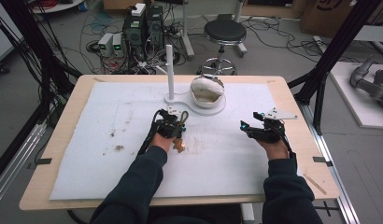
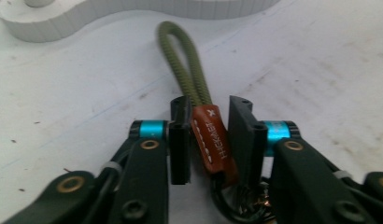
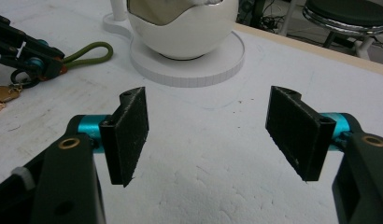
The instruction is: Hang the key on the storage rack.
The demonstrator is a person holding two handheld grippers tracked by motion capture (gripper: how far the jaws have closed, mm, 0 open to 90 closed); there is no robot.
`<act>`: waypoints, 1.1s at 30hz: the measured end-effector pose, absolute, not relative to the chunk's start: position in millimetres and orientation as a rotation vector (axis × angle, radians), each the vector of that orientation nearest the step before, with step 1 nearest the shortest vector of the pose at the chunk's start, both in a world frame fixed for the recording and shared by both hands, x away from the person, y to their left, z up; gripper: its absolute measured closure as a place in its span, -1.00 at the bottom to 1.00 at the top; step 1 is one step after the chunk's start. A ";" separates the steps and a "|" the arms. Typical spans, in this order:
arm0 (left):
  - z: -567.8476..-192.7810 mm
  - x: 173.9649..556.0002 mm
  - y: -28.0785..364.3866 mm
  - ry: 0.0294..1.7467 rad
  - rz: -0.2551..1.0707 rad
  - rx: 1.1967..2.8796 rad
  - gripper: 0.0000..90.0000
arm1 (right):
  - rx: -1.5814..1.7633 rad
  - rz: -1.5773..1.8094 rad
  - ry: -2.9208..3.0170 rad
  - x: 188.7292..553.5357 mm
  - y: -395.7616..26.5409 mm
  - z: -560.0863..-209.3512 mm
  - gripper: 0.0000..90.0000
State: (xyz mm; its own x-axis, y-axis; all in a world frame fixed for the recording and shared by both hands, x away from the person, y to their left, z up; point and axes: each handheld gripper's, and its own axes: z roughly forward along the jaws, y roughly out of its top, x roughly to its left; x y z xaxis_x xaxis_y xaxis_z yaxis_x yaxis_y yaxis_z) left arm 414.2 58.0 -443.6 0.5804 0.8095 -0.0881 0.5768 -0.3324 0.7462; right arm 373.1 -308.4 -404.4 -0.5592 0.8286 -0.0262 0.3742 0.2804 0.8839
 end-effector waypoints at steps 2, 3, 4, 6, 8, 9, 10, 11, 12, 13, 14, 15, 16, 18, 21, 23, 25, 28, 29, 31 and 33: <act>-443.0 412.9 63.5 1.094 0.378 2.026 0.68 | 1.078 1.227 2.065 373.3 -309.0 -404.6 -0.33; -442.6 412.3 67.5 1.101 0.366 2.002 0.68 | 1.081 1.230 2.065 373.4 -309.4 -404.8 -0.33; -441.3 411.6 72.3 1.104 0.359 1.976 0.69 | 1.081 1.228 2.066 373.5 -309.9 -405.0 -0.33; -436.8 410.2 82.2 1.107 0.346 1.921 0.69 | 1.086 1.230 2.065 373.3 -310.3 -405.0 -0.33; -431.0 408.9 91.3 1.091 0.341 1.865 0.70 | 1.085 1.230 2.062 373.0 -310.6 -404.9 -0.33; -426.0 407.3 97.8 1.081 0.344 1.823 0.70 | 1.084 1.230 2.062 373.0 -310.8 -404.9 -0.33; -421.8 406.0 103.5 1.062 0.344 1.791 0.70 | 1.084 1.231 2.059 373.0 -310.9 -404.7 -0.33; -417.3 404.3 109.1 1.045 0.348 1.769 0.70 | 1.088 1.234 2.057 372.9 -310.8 -404.6 -0.33; -413.1 402.1 114.2 1.038 0.355 1.746 0.70 | 1.084 1.235 2.058 372.9 -311.0 -404.5 -0.33; -409.5 400.1 119.5 1.026 0.360 1.722 0.70 | 1.082 1.235 2.056 372.8 -311.0 -404.3 -0.33; -405.9 398.4 124.8 1.019 0.363 1.701 0.70 | 1.084 1.238 2.052 372.5 -310.8 -404.1 -0.33; -402.5 396.8 129.7 1.017 0.371 1.682 0.70 | 1.082 1.239 2.050 372.5 -311.1 -403.9 -0.33; -399.1 395.6 134.6 1.010 0.376 1.665 0.70 | 1.084 1.242 2.050 372.4 -311.2 -403.7 -0.33; -392.1 394.3 143.2 1.004 0.391 1.636 0.70 | 1.089 1.243 2.049 372.4 -311.2 -403.7 -0.33; -380.4 394.6 153.6 0.987 0.403 1.596 0.71 | 1.081 1.243 2.048 372.8 -310.9 -403.8 -0.33; -371.8 396.3 158.3 0.968 0.405 1.578 0.71 | 1.083 1.242 2.047 372.8 -310.6 -403.8 -0.33; -362.0 398.9 160.7 0.947 0.419 1.569 0.71 | 1.083 1.244 2.047 373.0 -310.5 -403.9 -0.33; -346.6 406.3 162.5 0.928 0.440 1.564 0.71 | 1.082 1.243 2.047 373.3 -310.5 -404.0 -0.33; -341.7 409.8 163.0 0.923 0.439 1.562 0.71 | 1.082 1.243 2.047 373.5 -310.6 -404.2 -0.33; -332.6 417.9 164.4 0.921 0.437 1.559 0.71 | 1.084 1.243 2.050 373.4 -310.3 -404.2 -0.33; -325.1 425.9 164.7 0.919 0.433 1.558 0.71 | 1.085 1.242 2.051 373.4 -310.1 -404.3 -0.33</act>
